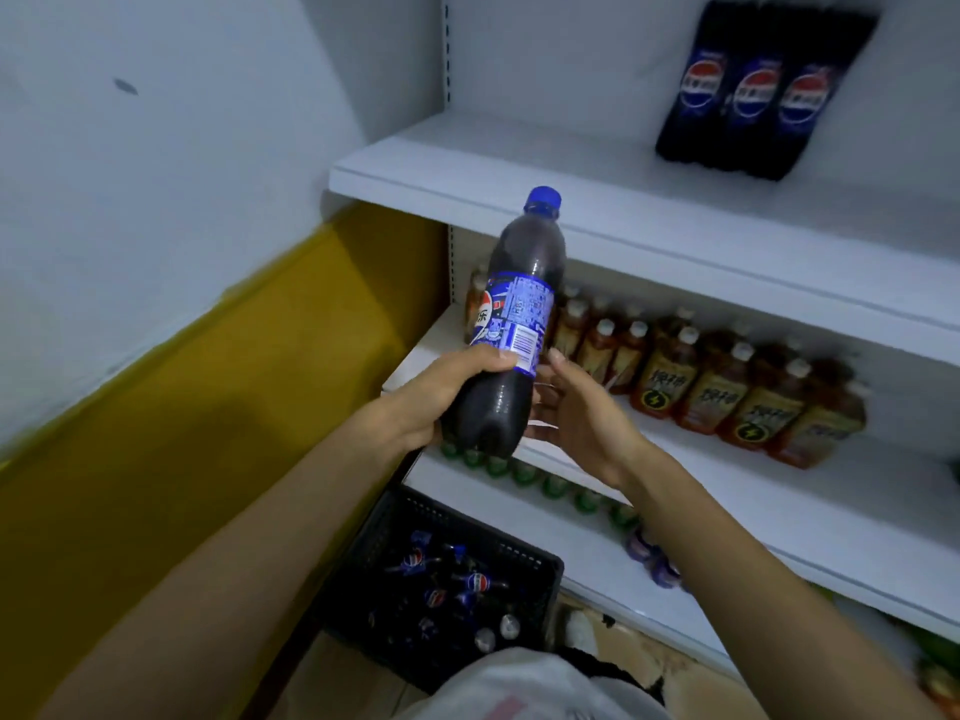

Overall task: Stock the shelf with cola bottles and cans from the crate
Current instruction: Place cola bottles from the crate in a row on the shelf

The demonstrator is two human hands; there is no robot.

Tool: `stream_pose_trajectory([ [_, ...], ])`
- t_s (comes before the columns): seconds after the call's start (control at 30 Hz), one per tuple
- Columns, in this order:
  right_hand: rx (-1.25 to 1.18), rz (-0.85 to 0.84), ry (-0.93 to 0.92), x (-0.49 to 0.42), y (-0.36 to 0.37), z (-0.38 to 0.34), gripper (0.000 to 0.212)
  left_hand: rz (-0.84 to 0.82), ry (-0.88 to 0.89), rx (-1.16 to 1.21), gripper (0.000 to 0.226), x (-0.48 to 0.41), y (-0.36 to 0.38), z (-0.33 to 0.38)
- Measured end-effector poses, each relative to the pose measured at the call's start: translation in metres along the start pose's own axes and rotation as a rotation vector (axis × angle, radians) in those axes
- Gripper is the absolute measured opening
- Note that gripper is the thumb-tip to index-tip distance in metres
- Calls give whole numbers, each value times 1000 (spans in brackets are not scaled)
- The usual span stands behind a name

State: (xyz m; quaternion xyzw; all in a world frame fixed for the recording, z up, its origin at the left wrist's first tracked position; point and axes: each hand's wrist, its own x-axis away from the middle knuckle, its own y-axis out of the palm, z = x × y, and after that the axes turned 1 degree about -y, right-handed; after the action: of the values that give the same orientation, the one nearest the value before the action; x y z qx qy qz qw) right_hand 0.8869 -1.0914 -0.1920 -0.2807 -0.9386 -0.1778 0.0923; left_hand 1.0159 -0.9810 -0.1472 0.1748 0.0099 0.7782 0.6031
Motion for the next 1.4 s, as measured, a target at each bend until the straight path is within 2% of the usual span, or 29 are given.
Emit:
stream_pose_trajectory([
  [0.07, -33, 15, -70, 5, -13, -22, 39, -104, -29, 97, 37, -18, 17, 13],
  [0.13, -17, 20, -154, 9, -28, -45, 45, -134, -13, 106, 45, -38, 36, 26],
  [0.2, 40, 50, -212, 12, -45, -67, 55, -6, 105, -162, 45, -63, 56, 37],
  [0.27, 137, 148, -251, 14, -64, -92, 67, 193, 284, -624, 44, -91, 76, 51],
  [0.33, 234, 239, -285, 14, -83, -114, 66, 376, 373, -986, 50, -114, 93, 67],
  [0.43, 334, 289, -355, 10, -101, -142, 63, 538, 437, -1196, 58, -151, 117, 87],
  [0.53, 351, 421, -435, -2, -119, -170, 62, 591, 551, -1245, 63, -187, 146, 97],
  [0.6, 366, 485, -483, -8, -138, -188, 55, 576, 598, -1232, 64, -210, 161, 102],
  [0.7, 412, 518, -542, -12, -176, -211, 44, 455, 681, -1182, 66, -246, 178, 105],
  [0.83, 553, 572, -529, -16, -230, -239, 54, 185, 690, -1053, 77, -286, 199, 117],
  [0.93, 630, 623, -455, -26, -276, -257, 61, 108, 759, -1320, 92, -314, 197, 117],
  [1.0, 687, 665, -409, -35, -304, -264, 64, 106, 741, -1513, 99, -330, 188, 111],
  [1.07, 723, 694, -391, -46, -328, -269, 62, 116, 664, -1559, 97, -343, 181, 108],
  [1.2, 725, 717, -393, -67, -358, -280, 61, 212, 467, -1482, 99, -365, 180, 121],
  [1.4, 731, 665, -454, -93, -374, -287, 58, 415, 396, -1253, 108, -388, 170, 139],
])
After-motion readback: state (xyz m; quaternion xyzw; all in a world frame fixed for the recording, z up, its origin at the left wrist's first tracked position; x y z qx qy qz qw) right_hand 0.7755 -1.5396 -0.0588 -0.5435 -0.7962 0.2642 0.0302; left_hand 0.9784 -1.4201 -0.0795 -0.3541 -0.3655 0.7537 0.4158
